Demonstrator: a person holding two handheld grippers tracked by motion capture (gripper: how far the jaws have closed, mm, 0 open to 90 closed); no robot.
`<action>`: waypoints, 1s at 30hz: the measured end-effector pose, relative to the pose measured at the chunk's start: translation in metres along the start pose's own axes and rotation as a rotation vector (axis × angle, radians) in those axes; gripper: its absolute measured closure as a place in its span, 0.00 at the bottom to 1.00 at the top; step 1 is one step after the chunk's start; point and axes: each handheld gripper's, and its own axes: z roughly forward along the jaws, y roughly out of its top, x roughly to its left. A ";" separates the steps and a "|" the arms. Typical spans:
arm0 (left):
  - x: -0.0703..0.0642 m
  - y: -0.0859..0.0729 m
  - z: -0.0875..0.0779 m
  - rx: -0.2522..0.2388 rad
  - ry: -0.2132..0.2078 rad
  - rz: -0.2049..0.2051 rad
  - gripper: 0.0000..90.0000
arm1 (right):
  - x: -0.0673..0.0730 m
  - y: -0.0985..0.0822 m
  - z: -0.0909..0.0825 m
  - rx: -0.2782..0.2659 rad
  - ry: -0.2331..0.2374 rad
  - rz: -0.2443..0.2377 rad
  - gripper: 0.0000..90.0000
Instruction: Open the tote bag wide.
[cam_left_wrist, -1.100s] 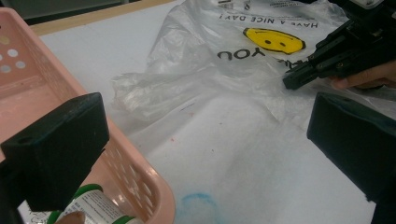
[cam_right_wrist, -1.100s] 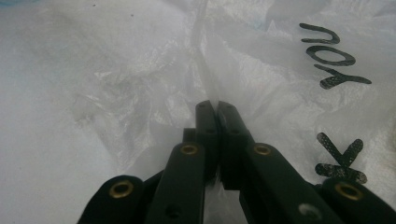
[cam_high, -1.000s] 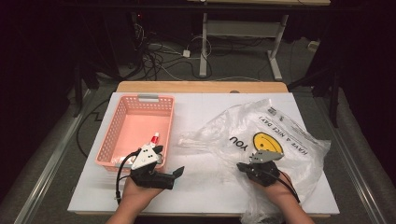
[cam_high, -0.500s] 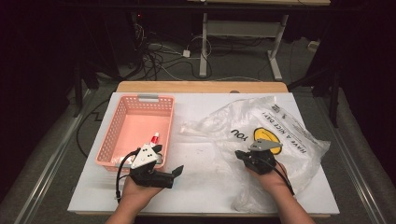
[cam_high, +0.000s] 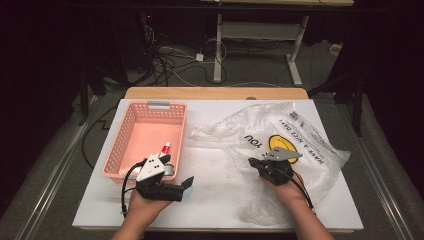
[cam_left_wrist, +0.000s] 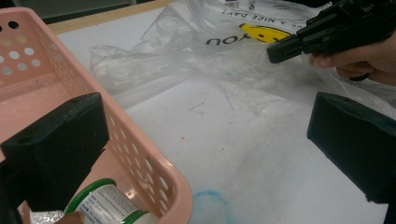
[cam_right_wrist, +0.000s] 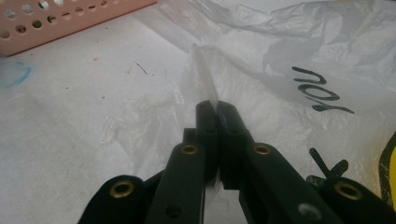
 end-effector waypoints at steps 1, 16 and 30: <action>0.000 0.000 0.000 0.002 0.001 0.001 0.00 | -0.001 0.000 -0.001 -0.003 0.000 0.002 0.99; 0.003 -0.001 -0.001 -0.001 0.014 -0.005 0.00 | -0.005 0.010 -0.024 -0.122 -0.029 0.006 0.99; 0.013 0.000 -0.010 -0.021 0.047 -0.026 0.00 | -0.011 0.028 -0.050 -0.232 -0.070 0.010 1.00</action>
